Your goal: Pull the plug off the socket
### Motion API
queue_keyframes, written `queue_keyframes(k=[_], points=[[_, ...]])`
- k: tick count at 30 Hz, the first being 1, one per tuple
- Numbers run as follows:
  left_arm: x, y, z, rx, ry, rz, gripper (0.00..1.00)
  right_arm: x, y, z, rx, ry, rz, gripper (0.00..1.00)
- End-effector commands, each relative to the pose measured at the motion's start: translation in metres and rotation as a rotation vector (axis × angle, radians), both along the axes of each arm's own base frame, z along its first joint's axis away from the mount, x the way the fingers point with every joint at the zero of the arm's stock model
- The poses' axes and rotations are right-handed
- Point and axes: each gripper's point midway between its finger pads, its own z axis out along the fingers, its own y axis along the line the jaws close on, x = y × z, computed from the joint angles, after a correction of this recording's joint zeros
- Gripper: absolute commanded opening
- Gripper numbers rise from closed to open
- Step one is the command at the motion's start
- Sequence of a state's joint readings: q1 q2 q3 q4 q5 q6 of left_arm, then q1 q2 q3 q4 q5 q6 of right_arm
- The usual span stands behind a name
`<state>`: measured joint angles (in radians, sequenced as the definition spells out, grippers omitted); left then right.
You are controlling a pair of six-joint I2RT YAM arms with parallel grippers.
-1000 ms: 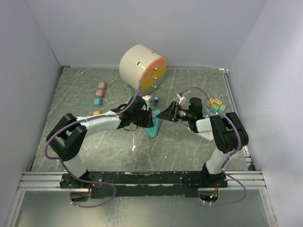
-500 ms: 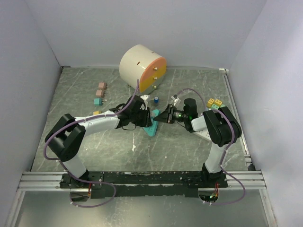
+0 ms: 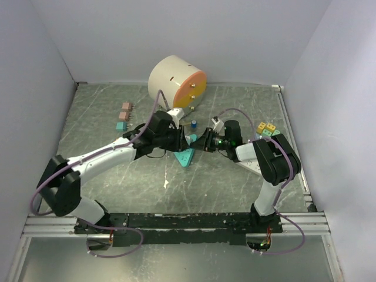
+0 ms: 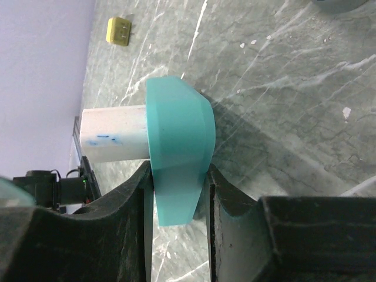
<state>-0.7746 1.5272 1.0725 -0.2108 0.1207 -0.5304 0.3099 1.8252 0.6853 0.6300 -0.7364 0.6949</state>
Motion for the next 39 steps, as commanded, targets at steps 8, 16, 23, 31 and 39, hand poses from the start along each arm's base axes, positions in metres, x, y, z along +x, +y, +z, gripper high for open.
queue_keyframes(k=[8, 16, 23, 31, 39], points=[[0.009, 0.114, 0.012, -0.087, 0.082, 0.175, 0.07, -0.004, -0.043, -0.075, -0.28, 0.114, -0.144, 0.0], [-0.005, 0.198, -0.027, -0.204, 0.336, 0.327, 0.07, -0.007, -0.04, -0.071, -0.267, 0.112, -0.127, 0.0], [-0.004, 0.234, -0.073, -0.33, 0.537, 0.481, 0.07, -0.008, -0.039, -0.072, -0.26, 0.119, -0.118, 0.0], [0.009, 0.265, -0.093, -0.333, 0.578, 0.582, 0.15, -0.009, -0.038, -0.072, -0.255, 0.127, -0.109, 0.0], [0.018, 0.275, -0.104, -0.3, 0.574, 0.612, 0.66, -0.011, -0.035, -0.073, -0.24, 0.137, -0.097, 0.0]])
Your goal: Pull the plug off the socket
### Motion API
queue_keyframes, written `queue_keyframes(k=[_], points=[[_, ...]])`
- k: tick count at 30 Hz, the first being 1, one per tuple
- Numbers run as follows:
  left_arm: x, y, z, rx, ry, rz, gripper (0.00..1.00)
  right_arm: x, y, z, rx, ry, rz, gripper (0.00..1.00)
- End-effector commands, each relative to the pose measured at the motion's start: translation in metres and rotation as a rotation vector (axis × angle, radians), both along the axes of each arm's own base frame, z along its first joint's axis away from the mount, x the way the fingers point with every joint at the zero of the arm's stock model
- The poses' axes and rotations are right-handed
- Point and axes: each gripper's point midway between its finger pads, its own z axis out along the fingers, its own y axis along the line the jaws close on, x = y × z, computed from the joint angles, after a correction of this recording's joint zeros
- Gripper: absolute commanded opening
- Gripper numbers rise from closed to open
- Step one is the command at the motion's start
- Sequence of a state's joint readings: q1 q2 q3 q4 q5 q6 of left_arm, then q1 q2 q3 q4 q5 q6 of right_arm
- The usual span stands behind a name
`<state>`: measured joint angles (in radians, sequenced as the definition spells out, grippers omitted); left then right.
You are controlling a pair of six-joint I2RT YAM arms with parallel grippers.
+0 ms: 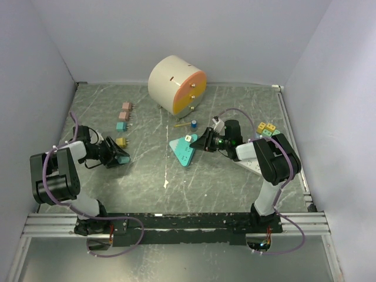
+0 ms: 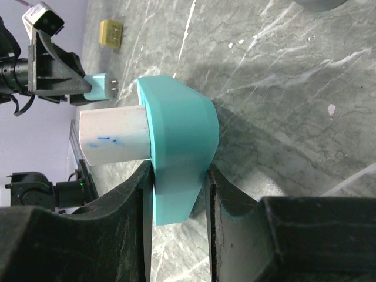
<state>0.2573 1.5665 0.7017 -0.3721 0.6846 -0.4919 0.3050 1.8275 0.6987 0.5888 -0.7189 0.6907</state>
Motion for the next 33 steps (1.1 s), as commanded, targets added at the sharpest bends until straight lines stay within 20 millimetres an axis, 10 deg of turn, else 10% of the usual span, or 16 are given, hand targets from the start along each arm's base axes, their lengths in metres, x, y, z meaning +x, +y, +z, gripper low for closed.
queue_keyframes(k=[1, 5, 20, 33], points=[[0.017, 0.007, 0.008, 0.02, -0.063, -0.005, 0.73, -0.014, -0.032, -0.069, -0.22, 0.116, -0.077, 0.0], [0.018, 0.017, 0.01, 0.081, -0.058, 0.025, 0.96, -0.014, -0.031, -0.069, -0.217, 0.117, -0.075, 0.0], [0.02, 0.019, 0.068, 0.243, -0.259, 0.119, 1.0, -0.016, -0.028, -0.073, -0.205, 0.135, -0.064, 0.0], [0.032, -0.165, 0.106, 0.348, -0.536, -0.302, 0.95, -0.017, -0.026, -0.073, -0.209, 0.131, -0.054, 0.0]])
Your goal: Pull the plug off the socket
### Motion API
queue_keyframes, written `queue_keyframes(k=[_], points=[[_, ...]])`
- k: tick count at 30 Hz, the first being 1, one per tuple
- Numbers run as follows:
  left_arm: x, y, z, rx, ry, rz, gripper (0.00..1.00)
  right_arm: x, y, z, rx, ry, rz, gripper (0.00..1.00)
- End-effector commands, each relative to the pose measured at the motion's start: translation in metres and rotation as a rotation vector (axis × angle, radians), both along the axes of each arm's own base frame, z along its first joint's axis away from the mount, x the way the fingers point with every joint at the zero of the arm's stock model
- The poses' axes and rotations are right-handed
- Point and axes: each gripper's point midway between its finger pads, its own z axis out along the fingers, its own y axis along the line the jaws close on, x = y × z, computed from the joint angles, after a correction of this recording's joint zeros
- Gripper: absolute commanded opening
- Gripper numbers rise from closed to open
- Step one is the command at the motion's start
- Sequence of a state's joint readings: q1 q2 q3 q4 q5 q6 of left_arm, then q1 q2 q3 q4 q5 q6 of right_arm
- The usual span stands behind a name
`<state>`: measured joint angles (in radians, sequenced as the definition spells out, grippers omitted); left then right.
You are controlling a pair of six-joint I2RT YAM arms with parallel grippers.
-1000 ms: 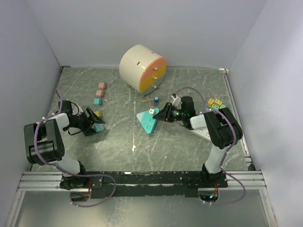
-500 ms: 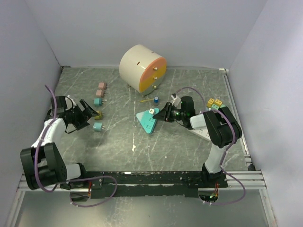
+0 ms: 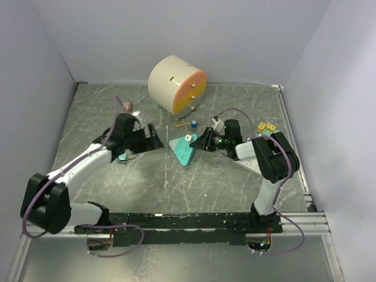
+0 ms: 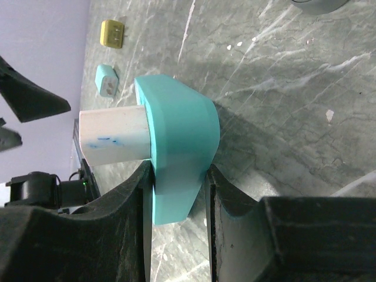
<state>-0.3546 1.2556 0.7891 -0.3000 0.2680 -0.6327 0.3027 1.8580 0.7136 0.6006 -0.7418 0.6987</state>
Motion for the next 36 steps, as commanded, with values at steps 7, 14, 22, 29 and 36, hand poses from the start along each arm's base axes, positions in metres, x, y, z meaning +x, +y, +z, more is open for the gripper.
queue_keyframes(k=[7, 14, 22, 29, 36], points=[[0.019, -0.136, 0.017, 0.255, -0.226, -0.237, 0.9, -0.019, -0.029, -0.069, -0.232, 0.112, -0.065, 0.0], [0.032, -0.14, -0.001, 0.416, -0.214, -0.238, 0.91, -0.019, -0.029, -0.068, -0.233, 0.111, -0.062, 0.0], [0.043, -0.159, -0.004, 0.422, -0.226, -0.305, 0.82, -0.019, -0.028, -0.069, -0.226, 0.116, -0.056, 0.0], [0.057, -0.167, -0.007, 0.457, -0.237, -0.304, 0.66, -0.02, -0.028, -0.071, -0.228, 0.12, -0.054, 0.0], [0.064, -0.175, -0.013, 0.469, -0.222, -0.316, 0.54, -0.019, -0.028, -0.07, -0.234, 0.114, -0.056, 0.0]])
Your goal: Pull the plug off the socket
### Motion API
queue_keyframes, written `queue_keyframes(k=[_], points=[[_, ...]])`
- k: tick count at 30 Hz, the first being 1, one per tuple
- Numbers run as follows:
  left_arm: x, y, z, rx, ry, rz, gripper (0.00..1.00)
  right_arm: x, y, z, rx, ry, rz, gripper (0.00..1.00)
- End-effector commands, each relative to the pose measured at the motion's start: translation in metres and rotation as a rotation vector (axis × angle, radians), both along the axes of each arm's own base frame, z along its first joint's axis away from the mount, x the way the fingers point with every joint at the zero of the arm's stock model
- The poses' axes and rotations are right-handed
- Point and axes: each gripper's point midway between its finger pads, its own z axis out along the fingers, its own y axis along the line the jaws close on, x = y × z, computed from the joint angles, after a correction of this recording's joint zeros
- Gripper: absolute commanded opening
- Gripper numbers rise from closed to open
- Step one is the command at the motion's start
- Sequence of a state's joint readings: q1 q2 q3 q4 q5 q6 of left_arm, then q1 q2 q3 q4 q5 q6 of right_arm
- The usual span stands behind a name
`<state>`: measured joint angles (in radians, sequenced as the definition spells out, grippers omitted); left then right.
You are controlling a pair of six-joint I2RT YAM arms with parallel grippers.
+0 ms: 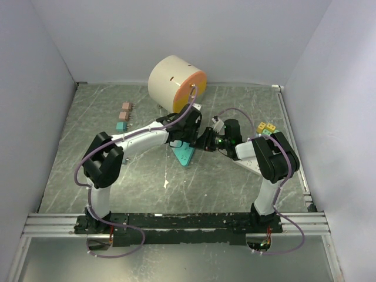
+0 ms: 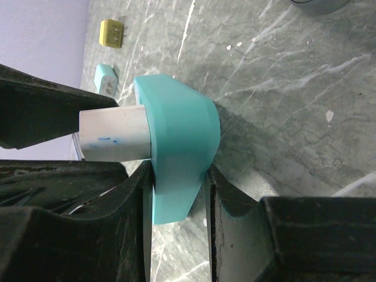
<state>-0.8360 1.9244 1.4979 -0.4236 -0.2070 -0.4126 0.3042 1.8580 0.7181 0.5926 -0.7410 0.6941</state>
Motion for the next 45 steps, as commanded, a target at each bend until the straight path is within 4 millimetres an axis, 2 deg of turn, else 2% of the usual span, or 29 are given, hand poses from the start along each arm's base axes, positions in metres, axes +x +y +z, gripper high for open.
queue_keyframes(k=[1, 6, 7, 9, 11, 12, 22, 29, 34, 37, 40, 45], points=[[0.002, -0.005, 0.004, 0.0, -0.004, -0.018, 0.53, -0.02, -0.029, -0.071, -0.232, 0.115, -0.059, 0.0], [-0.001, -0.007, -0.004, -0.014, 0.013, -0.024, 0.44, -0.019, -0.029, -0.073, -0.233, 0.122, -0.059, 0.0], [-0.002, -0.007, -0.006, -0.011, 0.019, -0.025, 0.38, -0.02, -0.029, -0.074, -0.235, 0.123, -0.059, 0.0], [-0.003, -0.007, -0.012, -0.005, 0.031, -0.029, 0.32, -0.02, -0.029, -0.074, -0.235, 0.124, -0.058, 0.0], [-0.003, -0.007, -0.013, 0.003, 0.038, -0.028, 0.12, -0.019, -0.029, -0.073, -0.234, 0.121, -0.059, 0.0], [-0.003, -0.007, -0.013, 0.004, 0.041, -0.026, 0.07, -0.019, -0.029, -0.073, -0.234, 0.121, -0.059, 0.0], [-0.013, -0.009, 0.022, -0.091, -0.007, -0.071, 0.07, -0.02, -0.03, -0.079, -0.242, 0.141, -0.062, 0.0], [-0.025, -0.016, 0.065, -0.185, -0.082, -0.122, 0.07, -0.02, -0.029, -0.081, -0.242, 0.15, -0.06, 0.0], [-0.032, -0.014, 0.083, -0.2, -0.116, -0.119, 0.07, -0.019, -0.029, -0.084, -0.241, 0.159, -0.063, 0.0], [-0.036, -0.012, 0.087, -0.212, -0.125, -0.121, 0.07, -0.021, -0.028, -0.087, -0.239, 0.171, -0.058, 0.0], [-0.038, -0.004, 0.084, -0.195, -0.118, -0.093, 0.07, -0.021, -0.028, -0.088, -0.241, 0.175, -0.06, 0.0], [-0.041, 0.027, 0.069, -0.184, -0.032, -0.043, 0.07, -0.021, -0.029, -0.086, -0.244, 0.169, -0.06, 0.0]])
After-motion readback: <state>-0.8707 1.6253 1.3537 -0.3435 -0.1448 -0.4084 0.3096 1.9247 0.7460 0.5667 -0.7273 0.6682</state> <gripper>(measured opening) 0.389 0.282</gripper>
